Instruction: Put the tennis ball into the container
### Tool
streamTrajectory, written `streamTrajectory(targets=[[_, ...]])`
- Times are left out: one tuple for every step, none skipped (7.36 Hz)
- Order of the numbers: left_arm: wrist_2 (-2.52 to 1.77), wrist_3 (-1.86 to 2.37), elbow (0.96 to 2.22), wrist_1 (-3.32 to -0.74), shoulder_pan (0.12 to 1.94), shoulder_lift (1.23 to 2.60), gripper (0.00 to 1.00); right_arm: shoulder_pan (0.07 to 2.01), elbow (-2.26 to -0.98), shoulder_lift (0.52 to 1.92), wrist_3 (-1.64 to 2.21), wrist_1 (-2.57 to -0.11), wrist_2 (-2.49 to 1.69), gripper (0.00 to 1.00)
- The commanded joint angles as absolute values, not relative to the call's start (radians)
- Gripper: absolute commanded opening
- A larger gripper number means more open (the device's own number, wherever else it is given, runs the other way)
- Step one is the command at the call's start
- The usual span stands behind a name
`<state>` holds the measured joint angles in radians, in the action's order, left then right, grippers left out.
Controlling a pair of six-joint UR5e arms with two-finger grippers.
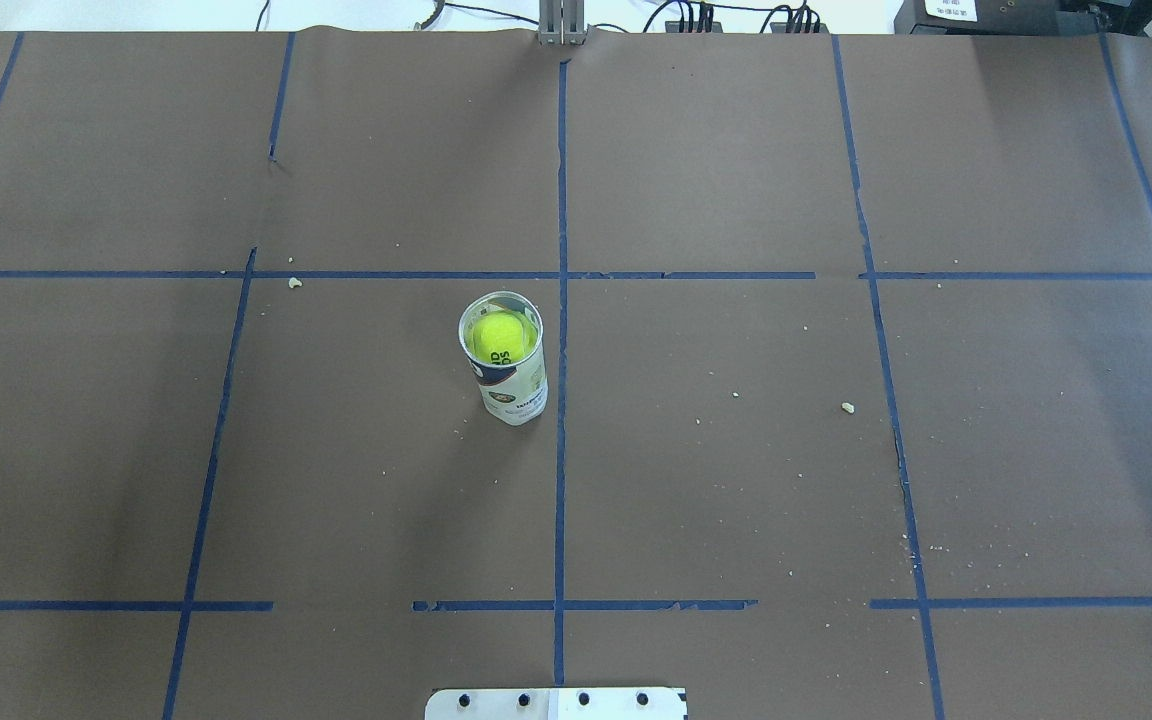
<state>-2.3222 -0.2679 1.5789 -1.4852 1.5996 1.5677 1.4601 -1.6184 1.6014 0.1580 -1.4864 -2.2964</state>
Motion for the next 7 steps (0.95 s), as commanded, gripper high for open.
streamTrajectory(targets=[[-2.322, -0.265, 1.585, -1.477, 1.600, 1.557, 1.00, 1.460, -1.618, 1.601, 0.158, -1.486, -2.296, 1.00], [-2.322, -0.264, 1.585, -1.471, 1.600, 1.557, 1.00, 1.460, -1.618, 1.601, 0.158, -1.486, -2.296, 1.00], [-2.322, -0.262, 1.592, -1.435, 1.600, 1.557, 1.00, 1.460, -1.618, 1.601, 0.158, -1.486, -2.296, 1.00], [-2.327, -0.262, 1.597, -1.408, 1.600, 1.557, 1.00, 1.460, -1.618, 1.601, 0.158, -1.486, -2.296, 1.00], [-2.363, -0.262, 1.585, -1.402, 1.600, 1.557, 1.00, 1.460, -1.618, 1.601, 0.158, -1.486, -2.296, 1.00], [-2.385, -0.261, 1.577, -1.404, 1.600, 1.557, 1.00, 1.460, -1.618, 1.601, 0.158, -1.486, -2.296, 1.00], [-2.387, -0.261, 1.577, -1.402, 1.600, 1.557, 1.00, 1.460, -1.618, 1.601, 0.158, -1.486, -2.296, 1.00]])
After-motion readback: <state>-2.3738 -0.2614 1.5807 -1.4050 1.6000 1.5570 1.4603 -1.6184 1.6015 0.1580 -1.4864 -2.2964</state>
